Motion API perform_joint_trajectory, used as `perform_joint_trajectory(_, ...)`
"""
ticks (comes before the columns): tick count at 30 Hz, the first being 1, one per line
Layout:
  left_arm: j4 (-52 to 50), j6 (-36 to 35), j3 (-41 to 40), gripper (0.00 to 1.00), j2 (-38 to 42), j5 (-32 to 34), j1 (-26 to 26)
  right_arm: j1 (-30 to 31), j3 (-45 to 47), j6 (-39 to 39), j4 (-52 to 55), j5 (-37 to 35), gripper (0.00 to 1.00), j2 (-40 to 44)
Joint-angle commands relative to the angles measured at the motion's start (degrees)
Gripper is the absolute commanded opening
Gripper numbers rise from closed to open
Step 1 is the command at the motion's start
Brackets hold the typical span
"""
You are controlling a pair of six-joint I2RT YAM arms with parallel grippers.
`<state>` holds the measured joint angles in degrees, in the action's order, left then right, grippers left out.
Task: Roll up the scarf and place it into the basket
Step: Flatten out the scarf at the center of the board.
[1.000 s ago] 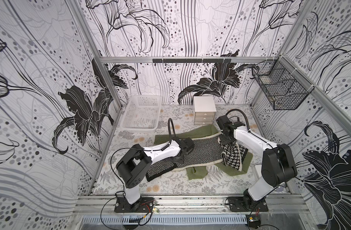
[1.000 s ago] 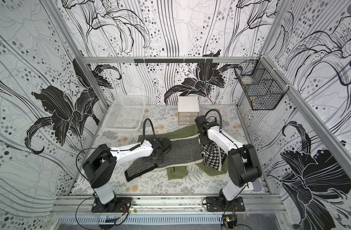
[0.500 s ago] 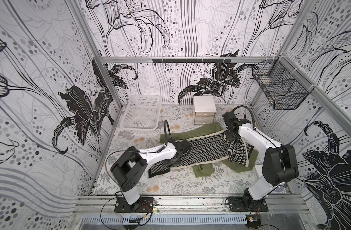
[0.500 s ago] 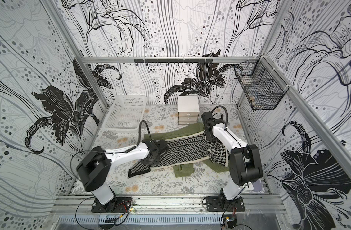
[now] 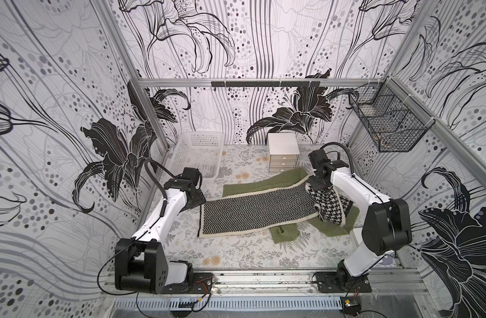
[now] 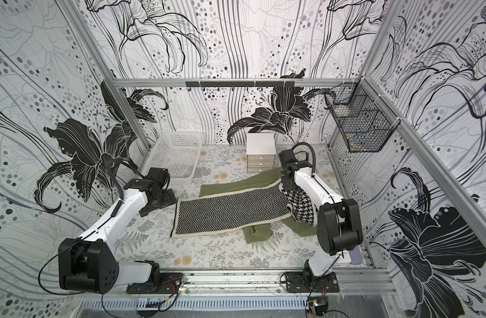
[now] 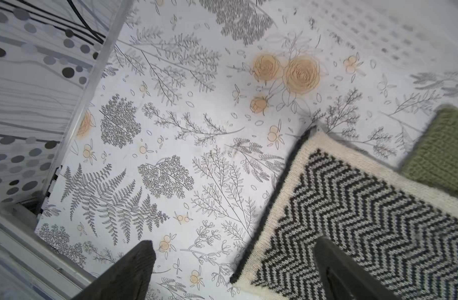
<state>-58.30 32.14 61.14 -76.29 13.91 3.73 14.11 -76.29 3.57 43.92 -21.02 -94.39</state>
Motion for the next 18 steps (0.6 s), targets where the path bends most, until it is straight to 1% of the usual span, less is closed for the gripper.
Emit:
perform_joint_trajectory(1,1.6,-3.8,3.6,0.99,1.5,-4.6,0.0,0.0,-2.0,-1.0,2.0,7.1,0.00,4.4)
perform_joint_trajectory(2,1.3,-3.8,3.4,0.99,1.3,-4.8,0.5,0.0,-2.4,-2.2,3.2,8.6,0.03,5.3)
perform_joint_trajectory(3,1.3,-3.7,2.8,0.99,1.4,-5.0,1.0,0.0,-1.7,-3.0,3.1,10.0,0.21,6.5)
perform_joint_trajectory(4,1.6,-3.5,2.2,0.99,1.8,-5.3,1.2,0.0,-0.8,-3.5,2.9,11.1,0.28,7.7)
perform_joint_trajectory(6,2.6,-3.1,0.1,0.99,3.2,-6.4,1.3,0.0,1.4,-4.6,1.8,11.1,0.44,9.7)
perform_joint_trajectory(7,3.0,-3.1,-0.6,0.99,3.7,-6.5,1.3,0.0,1.9,-4.8,2.1,11.1,0.49,9.9)
perform_joint_trajectory(9,3.3,-3.1,-1.4,0.99,4.0,-6.7,1.3,0.0,2.5,-4.9,2.5,10.2,0.55,9.5)
perform_joint_trajectory(15,4.4,-3.7,-1.1,0.99,3.3,-8.4,1.6,-0.6,4.0,-7.2,3.7,8.7,0.57,9.7)
perform_joint_trajectory(16,4.7,-3.8,-1.0,0.99,3.2,-8.8,1.7,-1.2,4.8,-8.7,3.4,6.9,0.58,10.3)
perform_joint_trajectory(18,5.1,-4.1,-0.8,0.99,2.6,-9.5,1.9,-5.5,7.6,-12.3,1.9,5.8,0.61,12.3)
